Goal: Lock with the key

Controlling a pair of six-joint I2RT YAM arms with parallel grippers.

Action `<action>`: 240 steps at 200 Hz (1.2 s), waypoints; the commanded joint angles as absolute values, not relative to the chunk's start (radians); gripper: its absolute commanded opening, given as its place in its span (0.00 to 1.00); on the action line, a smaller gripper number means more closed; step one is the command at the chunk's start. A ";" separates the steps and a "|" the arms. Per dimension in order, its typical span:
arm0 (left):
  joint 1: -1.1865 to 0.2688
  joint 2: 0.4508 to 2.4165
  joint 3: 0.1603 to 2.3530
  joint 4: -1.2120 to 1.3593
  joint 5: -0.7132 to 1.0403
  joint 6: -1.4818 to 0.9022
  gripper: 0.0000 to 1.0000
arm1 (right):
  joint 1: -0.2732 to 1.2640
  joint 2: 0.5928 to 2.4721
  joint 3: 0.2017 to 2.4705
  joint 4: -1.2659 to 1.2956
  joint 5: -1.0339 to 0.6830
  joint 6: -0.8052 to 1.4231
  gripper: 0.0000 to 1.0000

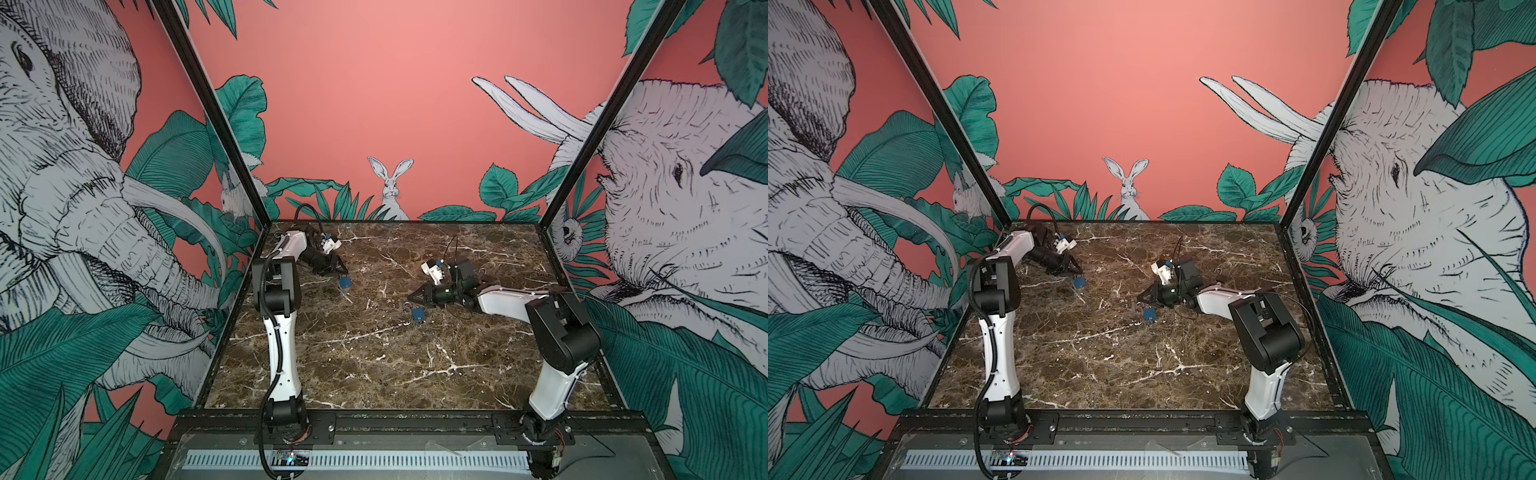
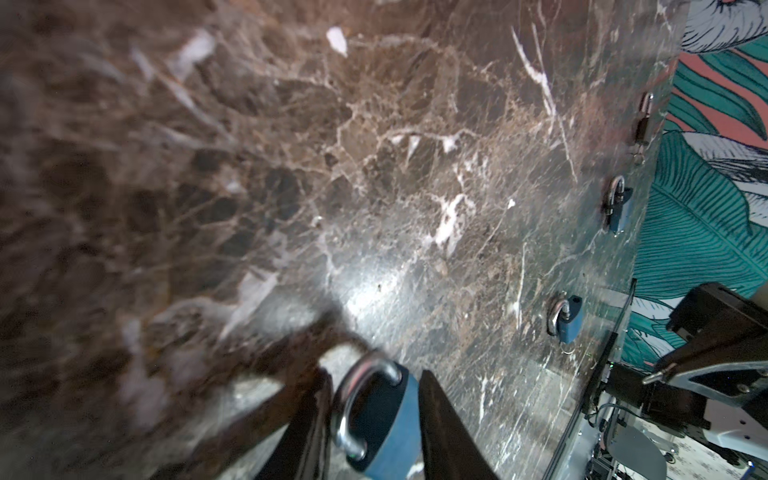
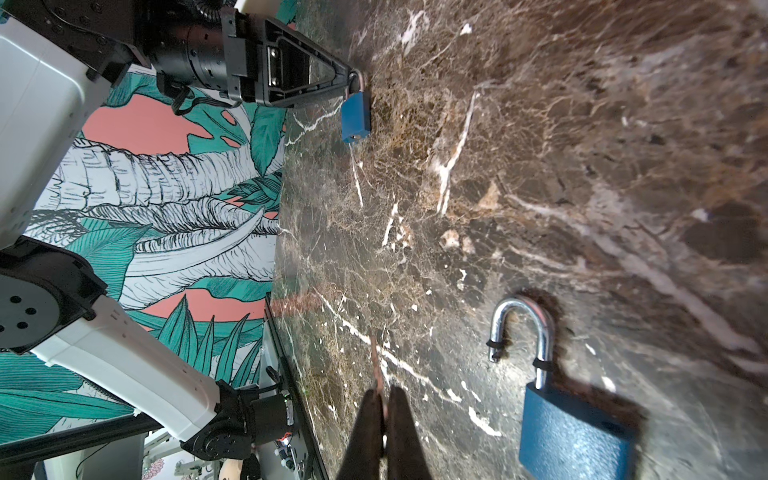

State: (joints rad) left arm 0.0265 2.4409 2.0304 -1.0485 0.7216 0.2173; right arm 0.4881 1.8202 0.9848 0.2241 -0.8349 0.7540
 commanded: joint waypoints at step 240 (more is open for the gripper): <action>0.033 1.593 1.449 -0.582 0.447 -0.193 0.99 | 0.551 1.647 1.495 -0.071 -0.278 0.106 0.00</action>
